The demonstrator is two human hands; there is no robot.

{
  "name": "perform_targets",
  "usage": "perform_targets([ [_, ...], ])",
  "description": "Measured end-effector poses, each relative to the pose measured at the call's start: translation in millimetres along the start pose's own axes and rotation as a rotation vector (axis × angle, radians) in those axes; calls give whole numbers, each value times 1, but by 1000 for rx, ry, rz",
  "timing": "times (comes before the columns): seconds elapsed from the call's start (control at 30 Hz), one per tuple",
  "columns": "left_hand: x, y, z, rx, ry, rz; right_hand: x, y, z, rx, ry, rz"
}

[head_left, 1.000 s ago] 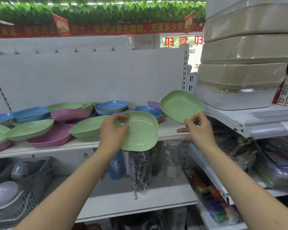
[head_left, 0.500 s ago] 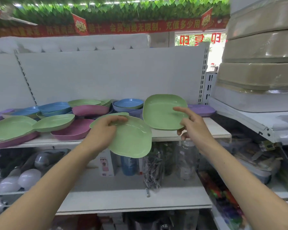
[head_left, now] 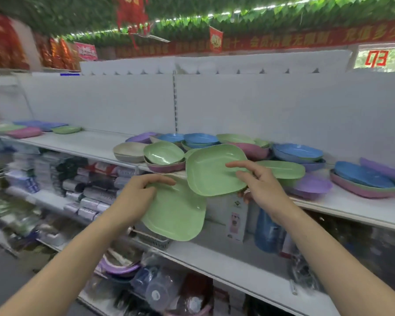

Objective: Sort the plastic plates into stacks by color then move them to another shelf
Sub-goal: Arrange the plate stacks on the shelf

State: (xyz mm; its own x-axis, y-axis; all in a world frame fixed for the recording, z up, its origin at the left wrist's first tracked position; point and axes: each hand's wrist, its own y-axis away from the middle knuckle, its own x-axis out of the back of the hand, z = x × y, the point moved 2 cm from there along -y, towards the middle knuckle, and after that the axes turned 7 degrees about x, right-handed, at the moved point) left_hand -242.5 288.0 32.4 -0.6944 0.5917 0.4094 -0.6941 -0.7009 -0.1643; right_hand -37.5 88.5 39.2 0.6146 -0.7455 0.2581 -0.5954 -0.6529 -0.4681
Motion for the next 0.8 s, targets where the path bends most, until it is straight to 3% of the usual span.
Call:
perform_targets([
  [0.5, 343, 59, -185, 217, -38, 429, -420, -55, -58, 54, -158, -363],
  [0.8, 473, 69, -267, 365, -33, 588, -595, -77, -78, 102, -209, -493],
])
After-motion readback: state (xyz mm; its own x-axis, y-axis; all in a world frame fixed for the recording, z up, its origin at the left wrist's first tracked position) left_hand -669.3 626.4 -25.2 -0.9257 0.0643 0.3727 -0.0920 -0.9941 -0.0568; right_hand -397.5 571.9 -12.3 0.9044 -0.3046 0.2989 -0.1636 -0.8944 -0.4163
